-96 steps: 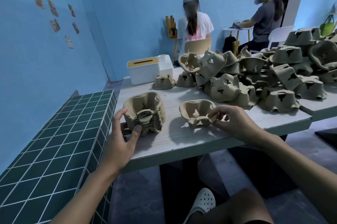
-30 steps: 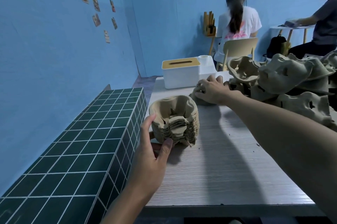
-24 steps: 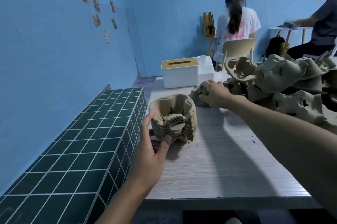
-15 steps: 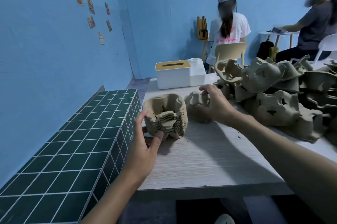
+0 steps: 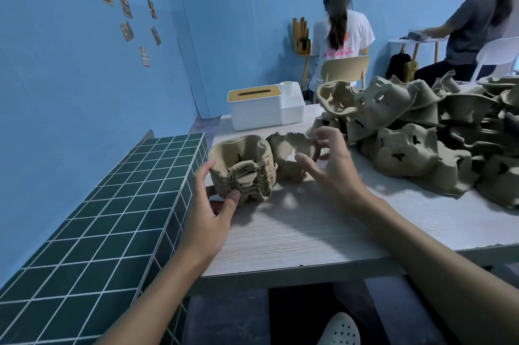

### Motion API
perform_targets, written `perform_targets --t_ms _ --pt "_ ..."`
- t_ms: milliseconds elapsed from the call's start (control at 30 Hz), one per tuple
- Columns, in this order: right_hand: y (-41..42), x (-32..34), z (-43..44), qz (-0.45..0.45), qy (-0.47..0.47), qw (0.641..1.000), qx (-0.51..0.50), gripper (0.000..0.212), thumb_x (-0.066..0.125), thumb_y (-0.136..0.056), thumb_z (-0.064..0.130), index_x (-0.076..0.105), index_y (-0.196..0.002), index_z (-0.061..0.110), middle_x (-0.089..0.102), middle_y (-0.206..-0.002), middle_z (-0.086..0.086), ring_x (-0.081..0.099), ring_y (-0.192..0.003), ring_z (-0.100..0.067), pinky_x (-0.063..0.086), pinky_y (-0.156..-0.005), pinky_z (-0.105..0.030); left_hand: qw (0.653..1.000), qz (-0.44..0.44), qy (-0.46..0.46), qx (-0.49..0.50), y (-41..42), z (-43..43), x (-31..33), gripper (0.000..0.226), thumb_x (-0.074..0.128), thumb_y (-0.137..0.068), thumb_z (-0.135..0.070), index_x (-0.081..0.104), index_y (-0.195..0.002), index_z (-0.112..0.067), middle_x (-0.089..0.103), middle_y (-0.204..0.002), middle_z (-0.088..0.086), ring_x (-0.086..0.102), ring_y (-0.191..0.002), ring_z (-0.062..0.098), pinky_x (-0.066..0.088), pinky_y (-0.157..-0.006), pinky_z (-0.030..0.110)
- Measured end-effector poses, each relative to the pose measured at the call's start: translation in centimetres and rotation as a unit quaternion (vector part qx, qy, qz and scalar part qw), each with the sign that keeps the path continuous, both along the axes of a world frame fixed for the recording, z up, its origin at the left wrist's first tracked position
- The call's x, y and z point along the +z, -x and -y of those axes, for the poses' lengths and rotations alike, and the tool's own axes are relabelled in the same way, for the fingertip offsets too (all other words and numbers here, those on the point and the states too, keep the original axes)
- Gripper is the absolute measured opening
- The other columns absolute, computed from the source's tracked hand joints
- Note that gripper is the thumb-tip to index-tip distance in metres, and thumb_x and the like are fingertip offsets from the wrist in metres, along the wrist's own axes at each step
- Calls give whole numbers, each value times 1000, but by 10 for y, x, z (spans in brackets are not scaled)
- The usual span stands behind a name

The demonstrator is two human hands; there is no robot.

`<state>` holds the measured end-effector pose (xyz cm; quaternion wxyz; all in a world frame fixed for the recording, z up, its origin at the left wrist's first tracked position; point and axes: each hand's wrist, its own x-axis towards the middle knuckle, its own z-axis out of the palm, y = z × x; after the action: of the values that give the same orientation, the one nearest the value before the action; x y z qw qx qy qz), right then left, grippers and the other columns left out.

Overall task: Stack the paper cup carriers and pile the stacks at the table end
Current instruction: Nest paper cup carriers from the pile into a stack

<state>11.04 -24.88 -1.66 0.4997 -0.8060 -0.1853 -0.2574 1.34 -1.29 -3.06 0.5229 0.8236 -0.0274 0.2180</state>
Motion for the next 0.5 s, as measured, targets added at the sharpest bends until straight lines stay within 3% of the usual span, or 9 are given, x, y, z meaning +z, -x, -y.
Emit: perform_targets --t_ms 67,100,167,300,400,500 --pt "-2 2 2 -74 -43 996 21 55 71 -87 33 44 -132 16 57 -115 7 55 -105 -6 44 -90 -24 1000 0 2 -2 0 1 0 61 63 -96 -26 28 -136 -57 64 -114 -11 66 -91 0 55 -86 38" --pt "-2 1 2 -89 -38 995 22 46 69 -89 33 51 -128 16 60 -107 10 57 -98 -5 45 -87 -25 1000 0 3 -4 0 1 0 62 63 -96 -26 28 -136 -57 64 -115 -11 65 -92 0 55 -86 37" --pt "-4 -1 3 -98 -16 995 21 20 64 -93 30 65 -105 14 62 -86 8 55 -78 -6 45 -76 -29 1000 1 5 -8 0 0 0 62 62 -96 -26 27 -136 -58 64 -118 -9 66 -96 3 54 -86 36" --pt "0 4 5 -94 -50 994 38 13 64 -93 17 65 -80 13 56 -66 4 44 -60 -1 38 -63 -25 1000 7 11 -12 -1 1 0 60 64 -95 -27 30 -132 -58 64 -118 -6 66 -100 10 56 -89 44" --pt "6 16 6 -31 -54 998 -3 8 66 -92 13 67 -85 9 62 -74 -3 50 -68 -8 43 -66 -25 999 1 25 -34 0 2 1 57 63 -88 -39 31 -130 -60 66 -117 -5 68 -97 9 57 -87 44" --pt "17 41 2 42 -86 995 -28 5 67 -91 11 65 -91 6 64 -85 -8 59 -76 -19 49 -69 -24 998 -6 15 -61 2 3 1 58 63 -84 -45 31 -128 -62 67 -116 -3 69 -96 11 54 -82 31"
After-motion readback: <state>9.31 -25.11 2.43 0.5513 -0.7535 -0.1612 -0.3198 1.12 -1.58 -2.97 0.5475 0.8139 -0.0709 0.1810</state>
